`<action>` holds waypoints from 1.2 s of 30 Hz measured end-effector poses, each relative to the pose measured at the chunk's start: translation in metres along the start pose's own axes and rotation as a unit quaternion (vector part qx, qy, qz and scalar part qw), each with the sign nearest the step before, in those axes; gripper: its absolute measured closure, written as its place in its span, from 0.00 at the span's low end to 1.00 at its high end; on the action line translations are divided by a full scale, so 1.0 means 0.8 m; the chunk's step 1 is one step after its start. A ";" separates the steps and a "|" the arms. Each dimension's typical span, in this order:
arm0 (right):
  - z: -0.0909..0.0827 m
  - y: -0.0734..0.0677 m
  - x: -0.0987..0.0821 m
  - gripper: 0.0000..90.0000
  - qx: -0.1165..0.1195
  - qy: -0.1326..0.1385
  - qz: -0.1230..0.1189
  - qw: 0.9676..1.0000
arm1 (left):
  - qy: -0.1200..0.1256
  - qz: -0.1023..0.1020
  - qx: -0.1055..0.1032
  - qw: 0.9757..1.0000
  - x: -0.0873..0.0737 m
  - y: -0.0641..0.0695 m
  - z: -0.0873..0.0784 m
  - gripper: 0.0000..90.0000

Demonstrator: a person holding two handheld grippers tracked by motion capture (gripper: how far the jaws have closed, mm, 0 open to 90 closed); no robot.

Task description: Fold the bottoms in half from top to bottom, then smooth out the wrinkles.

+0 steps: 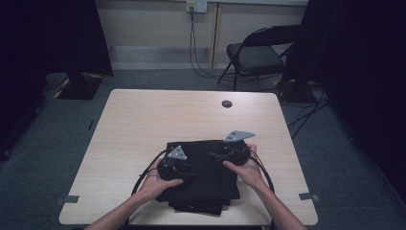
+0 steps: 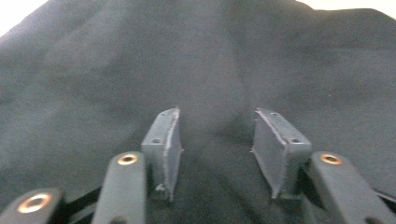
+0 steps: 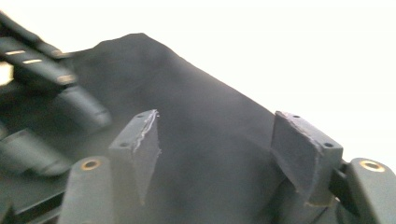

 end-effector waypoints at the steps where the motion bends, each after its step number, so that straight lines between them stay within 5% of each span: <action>1: 0.006 0.003 0.002 0.32 -0.004 -0.001 0.002 1.000 | -0.001 -0.001 -0.001 1.000 -0.001 -0.001 0.001 0.55; 8: 0.043 0.009 0.016 0.27 0.013 -0.009 0.002 1.000 | 0.012 0.029 0.023 0.999 -0.003 0.006 0.007 0.53; 12: 0.068 0.007 0.012 0.20 0.025 -0.015 0.036 0.999 | 0.018 0.044 0.047 0.998 -0.006 0.013 0.015 0.50; 17: 0.090 0.005 0.016 0.19 0.035 -0.025 0.026 0.999 | 0.041 0.021 0.021 0.999 -0.010 0.005 0.013 0.50; 24: 0.117 0.014 0.025 0.19 0.042 -0.054 0.023 0.997 | 0.037 0.027 0.026 0.999 -0.009 0.006 0.014 0.50; 36: 0.124 0.016 0.005 0.19 0.048 -0.075 0.008 0.996 | 0.035 0.025 0.029 0.999 -0.009 0.006 0.014 0.50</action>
Point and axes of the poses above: each handheld gripper's, and its own axes: z roughly forward along the jaws, x roughly out of its top, y roughly to its right, the point moved 4 cm from there along z, roughly forward along the jaws
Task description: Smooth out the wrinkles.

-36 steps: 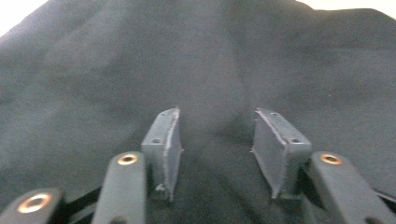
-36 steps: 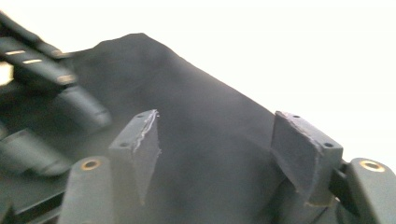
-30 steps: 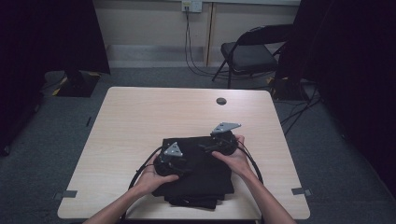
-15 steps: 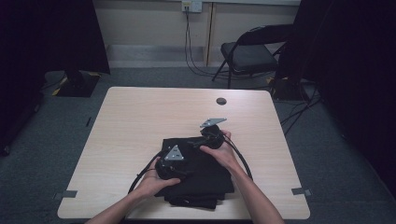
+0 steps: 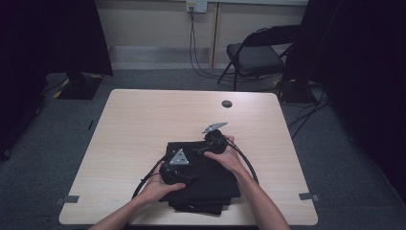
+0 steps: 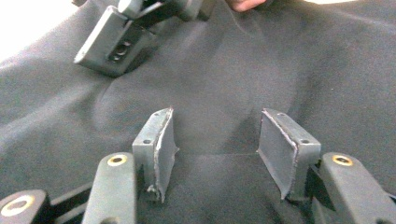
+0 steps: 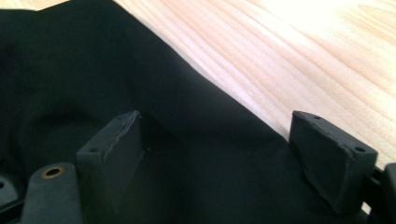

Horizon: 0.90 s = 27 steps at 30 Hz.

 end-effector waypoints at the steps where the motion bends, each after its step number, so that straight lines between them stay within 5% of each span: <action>1: -0.001 0.000 -0.001 0.20 0.001 0.000 -0.003 1.000 | 0.000 0.000 0.000 1.000 0.000 0.000 0.000 0.50; 7: -0.006 -0.004 -0.006 0.27 0.012 -0.003 -0.023 1.000 | 0.003 -0.001 0.000 1.000 -0.001 0.000 0.000 0.50; 10: -0.011 -0.006 -0.009 0.43 0.032 0.006 -0.020 0.999 | 0.011 -0.003 -0.001 1.000 -0.003 -0.001 0.000 0.50; 17: -0.018 -0.007 -0.015 0.57 0.054 0.013 -0.009 0.998 | 0.016 -0.002 0.000 1.000 -0.004 0.000 0.000 0.50; 18: -0.020 -0.006 -0.016 0.66 0.072 0.016 0.001 0.997 | 0.020 -0.004 0.001 1.000 -0.005 0.001 0.000 0.50; 23: -0.025 -0.004 -0.017 0.75 0.094 0.025 0.013 0.995 | 0.022 -0.003 0.004 1.000 -0.005 0.002 0.000 0.50; 27: -0.027 -0.009 -0.015 0.80 0.111 0.019 -0.001 0.994 | 0.025 -0.006 0.005 1.000 -0.006 0.003 0.000 0.50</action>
Point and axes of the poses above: each handheld gripper's, and its own axes: z roughly forward along the jaws, x roughly out of its top, y roughly to its right, the point moved 4 cm from there along z, roughly forward along the jaws
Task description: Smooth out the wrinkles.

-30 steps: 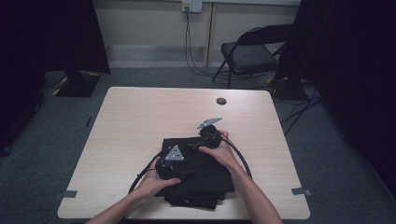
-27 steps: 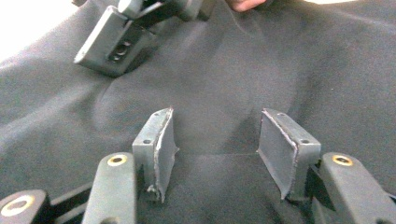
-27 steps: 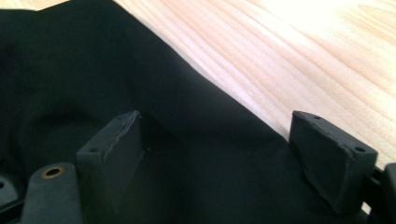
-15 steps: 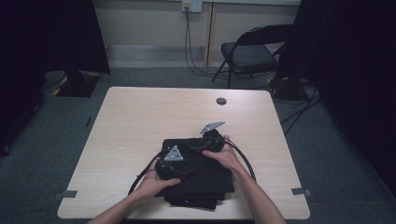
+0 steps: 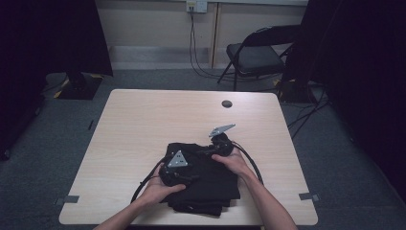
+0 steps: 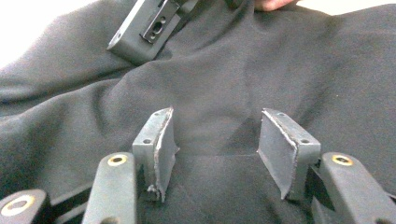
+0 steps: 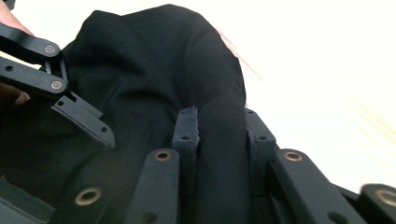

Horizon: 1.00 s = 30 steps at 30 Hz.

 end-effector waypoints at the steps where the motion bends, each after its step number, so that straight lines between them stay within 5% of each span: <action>1: 0.000 0.000 0.000 0.80 0.000 0.000 0.000 1.000 | 0.000 0.000 0.000 1.000 0.000 0.000 0.000 0.50; 14: -0.029 -0.022 0.023 0.86 -0.012 0.047 -0.017 0.999 | -0.001 0.000 0.004 1.000 0.001 0.001 0.000 0.50; 30: -0.045 -0.047 0.018 0.86 -0.029 0.048 -0.019 0.998 | 0.000 0.012 0.007 1.000 0.001 0.003 0.001 0.51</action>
Point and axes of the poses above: each handheld gripper's, and its own axes: z roughly forward along the jaws, x roughly out of its top, y roughly to its right, the point moved 4 cm from there along z, roughly forward along the jaws
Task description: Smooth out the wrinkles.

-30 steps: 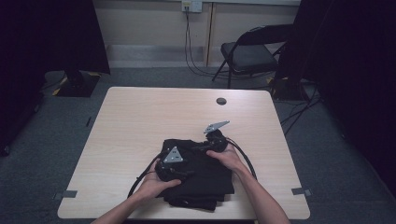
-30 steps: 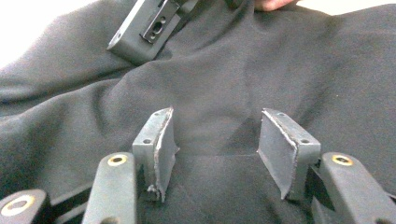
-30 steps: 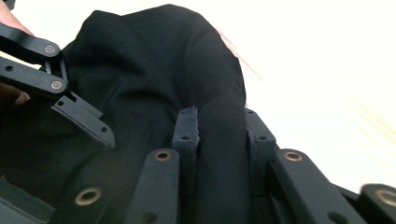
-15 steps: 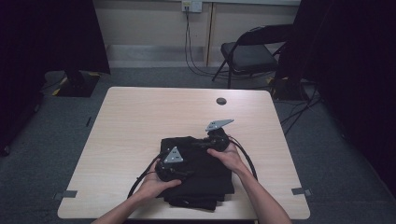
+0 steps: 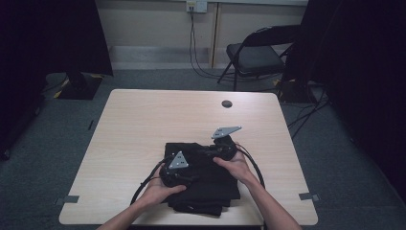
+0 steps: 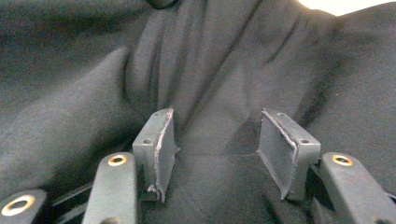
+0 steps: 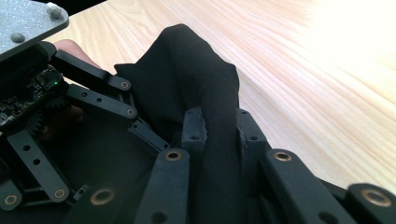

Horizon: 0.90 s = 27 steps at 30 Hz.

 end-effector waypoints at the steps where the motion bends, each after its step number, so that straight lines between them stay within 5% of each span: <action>1: 0.000 0.000 0.000 0.86 0.000 0.000 0.000 1.000 | 0.000 0.000 0.000 1.000 0.000 0.000 0.000 0.51; 8: -0.007 0.000 -0.003 0.86 -0.011 0.003 0.000 1.000 | 0.001 0.014 0.012 1.000 0.007 0.002 0.009 0.51; 15: -0.013 0.018 -0.015 0.86 -0.027 0.006 0.018 0.999 | 0.001 0.019 0.014 1.000 0.016 0.004 -0.002 0.43; 20: -0.016 0.026 -0.017 0.86 -0.035 0.008 0.026 0.999 | 0.035 0.006 -0.009 0.999 0.039 0.008 -0.029 0.42; 21: -0.016 0.029 -0.018 0.86 -0.037 0.007 0.029 0.999 | 0.038 0.000 -0.029 0.999 0.044 0.013 -0.042 0.41; 27: -0.018 0.032 -0.019 0.86 -0.047 0.008 0.030 0.998 | 0.050 -0.005 -0.074 0.996 0.041 0.032 -0.078 0.38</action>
Point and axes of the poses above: each handheld gripper's, and its own axes: z roughly forward along the jaws, x roughly out of its top, y roughly to its right, the point moved 4 cm from there along z, roughly forward along the jaws
